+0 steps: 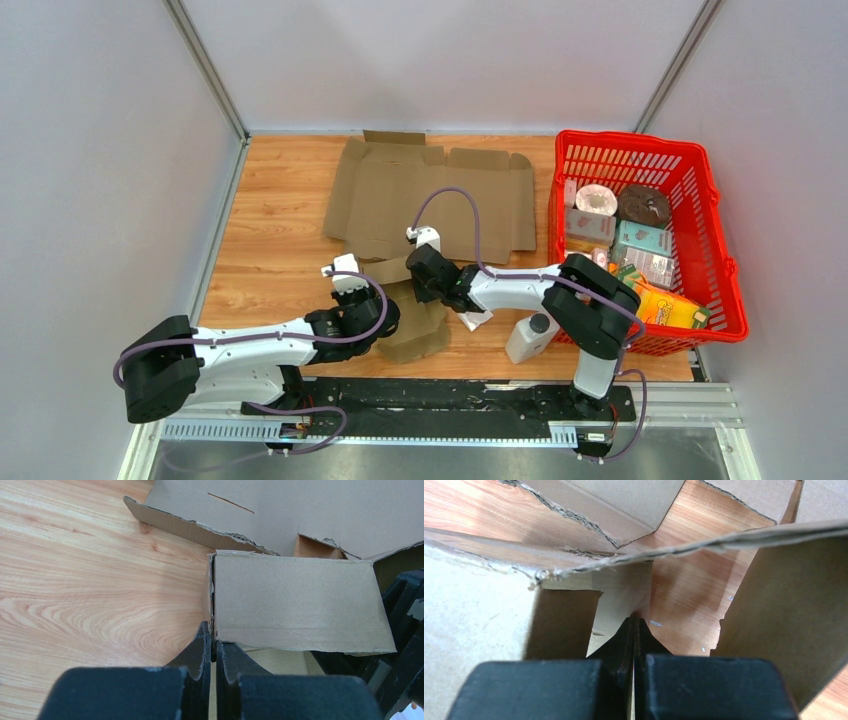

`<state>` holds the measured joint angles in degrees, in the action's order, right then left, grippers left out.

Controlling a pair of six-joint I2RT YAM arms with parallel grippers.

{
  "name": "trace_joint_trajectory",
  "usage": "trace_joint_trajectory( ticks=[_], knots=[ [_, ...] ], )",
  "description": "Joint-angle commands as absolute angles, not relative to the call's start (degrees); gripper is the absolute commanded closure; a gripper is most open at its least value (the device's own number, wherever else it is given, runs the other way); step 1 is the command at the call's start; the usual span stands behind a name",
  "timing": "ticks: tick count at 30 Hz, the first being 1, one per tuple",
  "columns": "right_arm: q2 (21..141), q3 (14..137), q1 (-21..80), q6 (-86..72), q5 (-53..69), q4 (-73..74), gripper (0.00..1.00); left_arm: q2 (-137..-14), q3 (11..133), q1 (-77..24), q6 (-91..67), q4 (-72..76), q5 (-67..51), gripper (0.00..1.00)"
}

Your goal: Fold the paper box

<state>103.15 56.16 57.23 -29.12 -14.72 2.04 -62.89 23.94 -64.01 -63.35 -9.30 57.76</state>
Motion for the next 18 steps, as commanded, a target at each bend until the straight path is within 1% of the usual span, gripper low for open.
trace_joint_trajectory(
  ticks=[1,6,10,14,18],
  knots=[
    [100.1,55.2,57.0,-29.5,-14.1,2.5,0.99,-63.0,24.4,-64.2,-63.5,-10.6,56.9,1.0],
    [93.8,53.6,57.1,-28.6,-12.7,6.6,0.93,-63.0,24.7,-64.2,-63.5,-11.0,56.8,1.0],
    [90.4,48.1,57.7,-30.0,-9.2,5.5,0.92,-63.4,24.6,-64.2,-63.4,-10.4,56.9,1.0],
    [89.1,43.9,58.2,-31.4,-10.3,3.8,0.92,-63.8,25.2,-64.2,-63.2,-11.0,56.8,1.0],
    [91.2,41.7,58.3,-31.7,-12.2,2.4,0.92,-63.7,25.1,-64.2,-63.1,-10.9,56.7,1.0]
  ],
)
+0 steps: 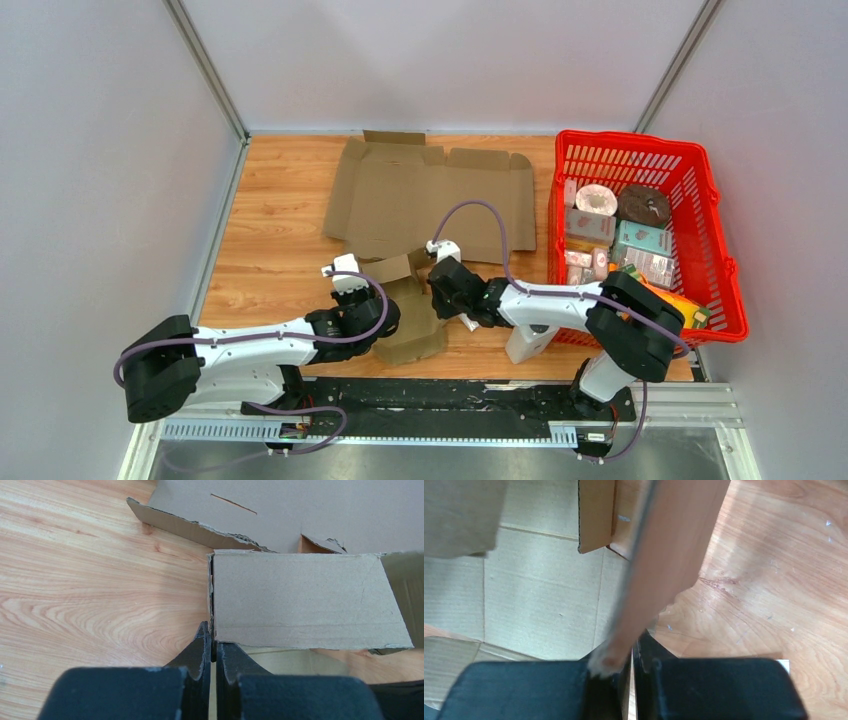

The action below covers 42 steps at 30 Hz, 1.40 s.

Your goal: Fold the paper box

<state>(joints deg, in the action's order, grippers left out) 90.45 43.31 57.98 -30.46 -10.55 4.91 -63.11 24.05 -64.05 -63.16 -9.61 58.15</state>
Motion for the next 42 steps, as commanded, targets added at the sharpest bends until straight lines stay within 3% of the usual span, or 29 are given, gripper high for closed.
trace_joint_trajectory(
  ticks=[1,6,10,17,25,31,42],
  knots=[
    [91.9,41.4,58.3,-32.0,-12.8,1.9,0.92,-63.7,25.1,-64.2,-63.2,-10.9,56.7,1.0],
    [93.9,41.2,58.6,-33.0,-12.5,1.7,0.94,-63.4,25.0,-64.2,-63.4,-11.2,56.8,1.0],
    [87.3,41.3,59.2,-32.5,-11.7,4.1,0.9,-63.3,24.9,-64.2,-63.4,-11.1,56.8,1.0],
    [73.9,42.5,59.2,-30.2,-10.5,11.9,0.62,-64.4,25.9,-64.2,-63.3,-11.9,56.8,1.0],
    [63.6,45.0,55.2,-23.4,-14.5,18.9,0.5,-64.1,25.8,-64.4,-63.4,-12.0,56.9,1.0],
    [70.3,46.4,47.6,-19.8,-13.6,16.9,0.51,-64.0,25.8,-64.5,-63.2,-11.8,56.9,1.0],
    [85.3,53.6,53.8,-17.3,-9.8,9.2,0.54,-63.7,25.6,-64.5,-63.2,-11.6,57.0,1.0]
  ],
)
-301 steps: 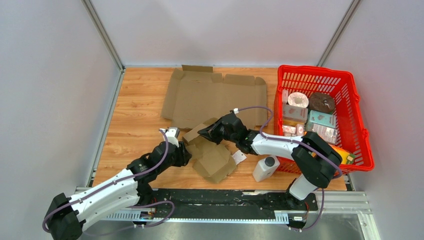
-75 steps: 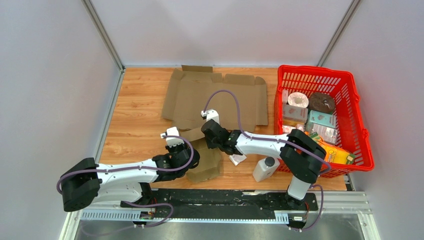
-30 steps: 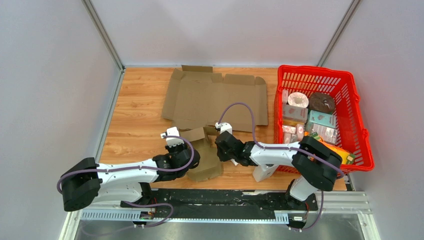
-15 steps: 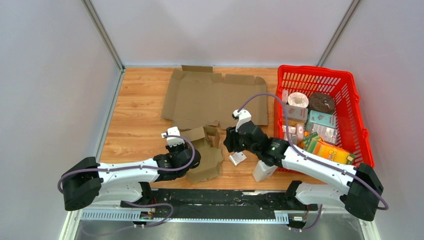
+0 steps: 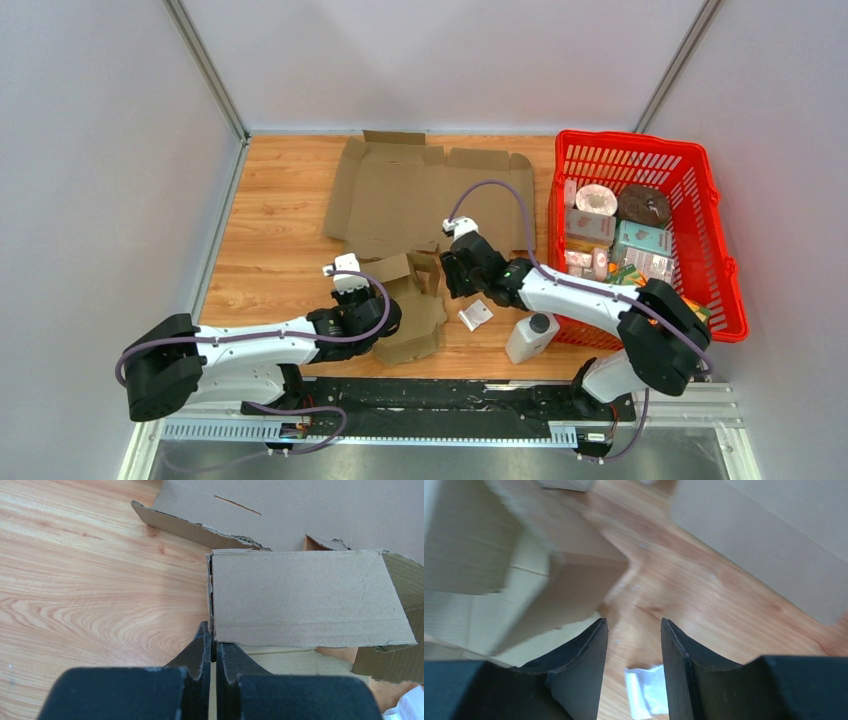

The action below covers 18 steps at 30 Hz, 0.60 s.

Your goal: Fold the paper box

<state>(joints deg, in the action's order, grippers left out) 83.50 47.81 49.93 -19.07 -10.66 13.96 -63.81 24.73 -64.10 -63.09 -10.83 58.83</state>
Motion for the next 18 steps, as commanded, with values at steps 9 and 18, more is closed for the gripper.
trace_joint_trajectory(
  ticks=[9,18],
  knots=[
    [85.3,54.1,56.0,-21.9,-1.8,5.6,0.56,-63.7,25.7,-64.6,-63.2,-11.6,57.0,1.0],
    [74.7,48.5,54.5,-11.5,-12.6,12.1,0.52,-63.5,25.4,-64.5,-63.0,-11.0,57.0,1.0]
  ],
)
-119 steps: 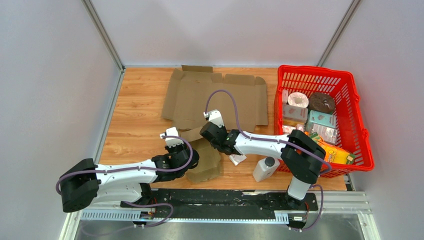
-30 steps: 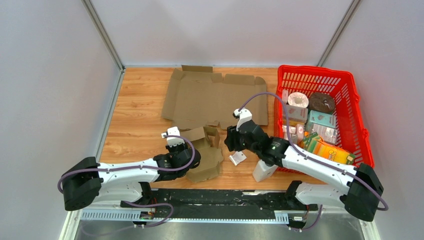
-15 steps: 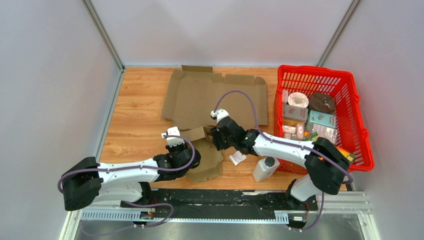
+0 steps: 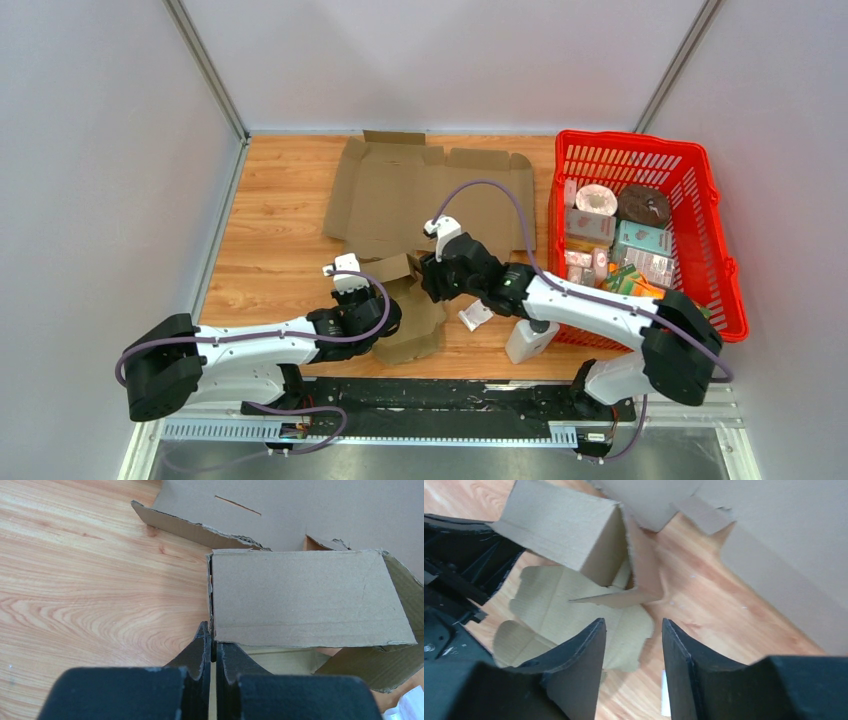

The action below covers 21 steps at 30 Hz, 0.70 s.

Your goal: Fold the paper box

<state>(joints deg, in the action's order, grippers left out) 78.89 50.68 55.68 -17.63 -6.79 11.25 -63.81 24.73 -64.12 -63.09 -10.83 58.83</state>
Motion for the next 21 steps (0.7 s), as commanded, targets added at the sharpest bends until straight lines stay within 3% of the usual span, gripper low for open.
trace_joint_trajectory(
  ticks=[1,7,13,21],
  knots=[
    [74.4,48.3,54.5,-10.1,-13.0,12.0,0.49,-63.5,25.3,-64.5,-62.9,-11.0,57.0,1.0],
    [77.4,42.8,54.4,-2.2,-9.8,-2.0,0.4,-62.8,24.8,-64.6,-63.1,-10.9,56.9,1.0],
    [82.9,41.5,54.5,3.0,-5.0,-14.7,0.4,-61.4,23.6,-64.5,-63.2,-9.9,56.8,1.0],
    [87.2,43.2,57.7,3.1,-5.5,-21.7,0.53,-61.3,23.4,-64.5,-63.0,-9.6,56.7,1.0]
  ],
)
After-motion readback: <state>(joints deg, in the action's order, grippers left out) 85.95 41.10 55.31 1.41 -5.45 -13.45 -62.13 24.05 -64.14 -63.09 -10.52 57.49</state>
